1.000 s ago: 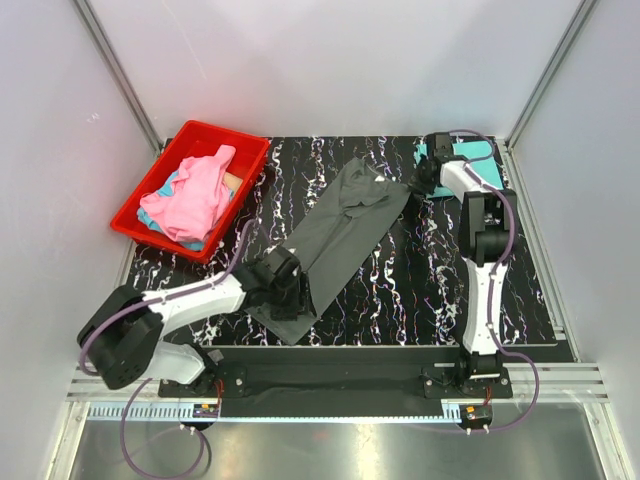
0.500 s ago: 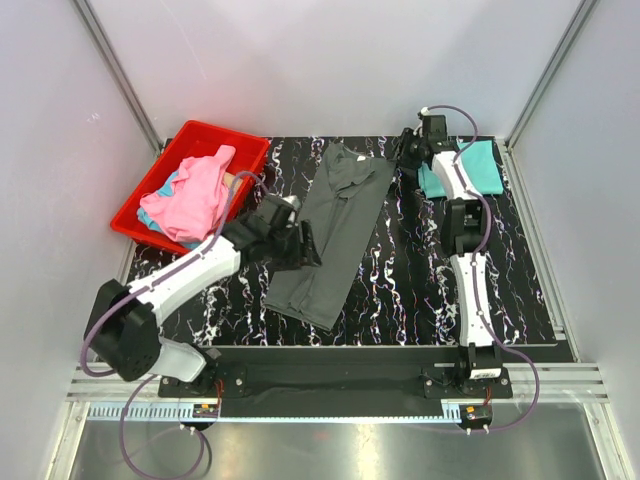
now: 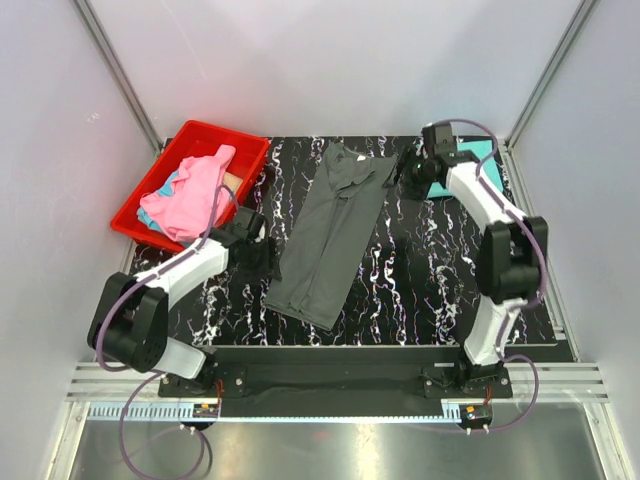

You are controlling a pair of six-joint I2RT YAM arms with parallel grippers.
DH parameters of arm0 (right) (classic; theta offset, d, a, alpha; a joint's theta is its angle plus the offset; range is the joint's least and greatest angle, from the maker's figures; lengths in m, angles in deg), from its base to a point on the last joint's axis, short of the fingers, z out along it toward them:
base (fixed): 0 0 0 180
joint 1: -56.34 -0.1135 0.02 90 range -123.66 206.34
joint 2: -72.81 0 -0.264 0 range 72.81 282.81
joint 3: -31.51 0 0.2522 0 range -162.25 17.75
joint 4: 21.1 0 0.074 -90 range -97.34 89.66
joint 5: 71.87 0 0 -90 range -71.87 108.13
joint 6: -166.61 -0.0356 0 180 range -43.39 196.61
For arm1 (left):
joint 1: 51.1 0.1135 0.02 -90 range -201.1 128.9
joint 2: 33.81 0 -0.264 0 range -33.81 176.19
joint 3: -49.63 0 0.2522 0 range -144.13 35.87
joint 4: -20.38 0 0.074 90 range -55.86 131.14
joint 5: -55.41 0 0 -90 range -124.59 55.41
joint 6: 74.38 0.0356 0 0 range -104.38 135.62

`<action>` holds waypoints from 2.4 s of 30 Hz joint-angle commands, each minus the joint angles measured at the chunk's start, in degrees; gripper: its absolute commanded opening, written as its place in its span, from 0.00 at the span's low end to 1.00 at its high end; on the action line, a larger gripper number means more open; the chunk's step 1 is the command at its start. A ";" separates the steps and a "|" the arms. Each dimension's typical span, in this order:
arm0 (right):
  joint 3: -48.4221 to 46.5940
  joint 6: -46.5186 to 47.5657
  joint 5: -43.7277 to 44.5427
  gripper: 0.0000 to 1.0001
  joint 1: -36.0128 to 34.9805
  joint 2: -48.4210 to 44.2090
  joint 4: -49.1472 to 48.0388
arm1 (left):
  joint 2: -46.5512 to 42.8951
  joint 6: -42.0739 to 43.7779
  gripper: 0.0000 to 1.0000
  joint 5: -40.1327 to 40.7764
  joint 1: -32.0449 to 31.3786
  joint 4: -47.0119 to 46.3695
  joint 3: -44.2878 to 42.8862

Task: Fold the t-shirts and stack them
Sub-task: Fold the tshirt

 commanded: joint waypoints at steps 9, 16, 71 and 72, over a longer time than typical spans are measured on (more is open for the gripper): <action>34.41 -14.90 4.13 0.65 -20.63 -21.01 -7.34 | 3.11 -2.54 0.61 3.46 -0.62 -5.12 4.51; 40.48 -20.70 6.42 0.63 -33.12 -20.32 -12.35 | 1.70 -3.51 0.58 3.81 -1.41 -7.23 8.82; 47.78 -22.46 5.20 0.15 -38.40 -25.33 -14.35 | -0.94 -6.76 0.28 -11.05 -12.31 -16.73 14.36; 47.78 -22.90 4.41 0.15 -39.01 -24.63 -15.24 | -1.02 -6.68 0.25 -11.05 -12.31 -16.12 14.19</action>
